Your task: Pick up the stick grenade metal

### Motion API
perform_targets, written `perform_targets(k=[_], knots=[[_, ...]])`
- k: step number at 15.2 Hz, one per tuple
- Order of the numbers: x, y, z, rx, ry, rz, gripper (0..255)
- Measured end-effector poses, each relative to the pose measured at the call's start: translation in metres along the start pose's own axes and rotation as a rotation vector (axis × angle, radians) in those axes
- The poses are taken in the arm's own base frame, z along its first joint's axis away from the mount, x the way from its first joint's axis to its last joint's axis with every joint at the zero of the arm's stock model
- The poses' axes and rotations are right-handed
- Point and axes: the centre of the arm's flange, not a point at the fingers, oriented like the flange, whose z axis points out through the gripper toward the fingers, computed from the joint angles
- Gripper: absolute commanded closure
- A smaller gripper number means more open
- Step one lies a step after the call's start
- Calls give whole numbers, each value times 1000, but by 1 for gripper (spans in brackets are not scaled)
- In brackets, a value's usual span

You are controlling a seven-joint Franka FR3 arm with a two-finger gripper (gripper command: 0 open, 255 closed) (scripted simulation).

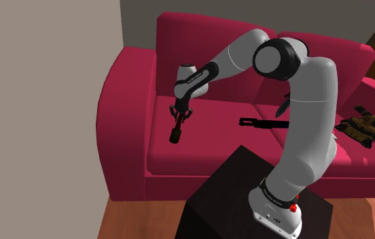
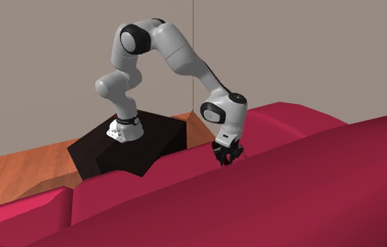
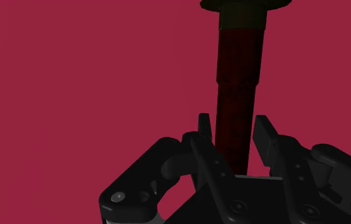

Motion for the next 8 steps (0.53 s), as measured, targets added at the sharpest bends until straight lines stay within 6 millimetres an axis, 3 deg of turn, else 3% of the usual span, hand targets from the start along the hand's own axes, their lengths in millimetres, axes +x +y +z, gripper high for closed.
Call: perform_targets(k=[8], knots=[[-2, 1, -42, 0, 0, 0, 255]])
